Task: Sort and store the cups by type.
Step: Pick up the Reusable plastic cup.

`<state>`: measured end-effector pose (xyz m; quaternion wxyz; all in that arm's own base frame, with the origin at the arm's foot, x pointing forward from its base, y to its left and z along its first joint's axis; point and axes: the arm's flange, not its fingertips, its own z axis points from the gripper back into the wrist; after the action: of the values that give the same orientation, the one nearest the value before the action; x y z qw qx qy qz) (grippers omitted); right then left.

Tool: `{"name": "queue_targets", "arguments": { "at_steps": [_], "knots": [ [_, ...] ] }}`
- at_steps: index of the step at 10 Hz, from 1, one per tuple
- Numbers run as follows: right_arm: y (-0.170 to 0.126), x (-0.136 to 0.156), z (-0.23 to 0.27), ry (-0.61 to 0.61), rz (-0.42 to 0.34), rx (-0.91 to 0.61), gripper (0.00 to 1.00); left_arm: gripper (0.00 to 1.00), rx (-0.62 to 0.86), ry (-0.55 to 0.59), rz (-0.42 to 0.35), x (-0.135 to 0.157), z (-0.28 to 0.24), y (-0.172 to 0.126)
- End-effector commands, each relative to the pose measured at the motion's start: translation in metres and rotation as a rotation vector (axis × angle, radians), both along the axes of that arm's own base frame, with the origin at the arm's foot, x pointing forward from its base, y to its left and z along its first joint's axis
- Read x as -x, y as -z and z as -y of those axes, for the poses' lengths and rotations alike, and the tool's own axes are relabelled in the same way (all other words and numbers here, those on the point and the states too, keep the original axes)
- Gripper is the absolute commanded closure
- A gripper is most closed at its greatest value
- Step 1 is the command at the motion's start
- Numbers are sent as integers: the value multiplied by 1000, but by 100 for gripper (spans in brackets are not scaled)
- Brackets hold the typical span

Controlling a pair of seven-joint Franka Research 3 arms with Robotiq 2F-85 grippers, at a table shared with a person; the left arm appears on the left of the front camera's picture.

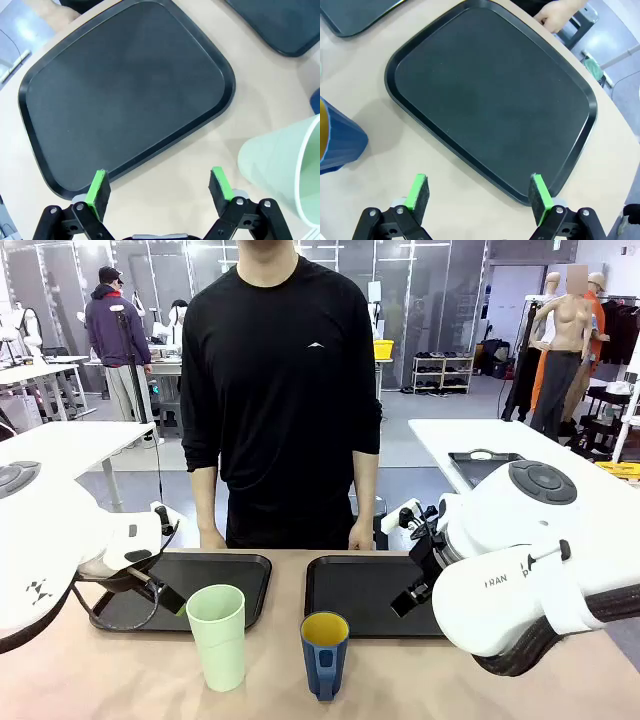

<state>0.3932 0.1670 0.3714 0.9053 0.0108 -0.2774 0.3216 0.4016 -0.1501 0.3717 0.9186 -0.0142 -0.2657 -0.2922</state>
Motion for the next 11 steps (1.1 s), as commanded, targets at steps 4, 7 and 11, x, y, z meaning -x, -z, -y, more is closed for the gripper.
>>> {"name": "queue_targets", "arguments": {
  "at_steps": [4,7,11],
  "knots": [
    [0,0,0,0,0,0,0,0,0,0,0,0,0,0],
    [0,0,0,0,0,0,0,0,0,0,0,0,0,0],
    [0,0,0,0,0,0,0,0,0,0,0,0,0,0]
  ]
}}
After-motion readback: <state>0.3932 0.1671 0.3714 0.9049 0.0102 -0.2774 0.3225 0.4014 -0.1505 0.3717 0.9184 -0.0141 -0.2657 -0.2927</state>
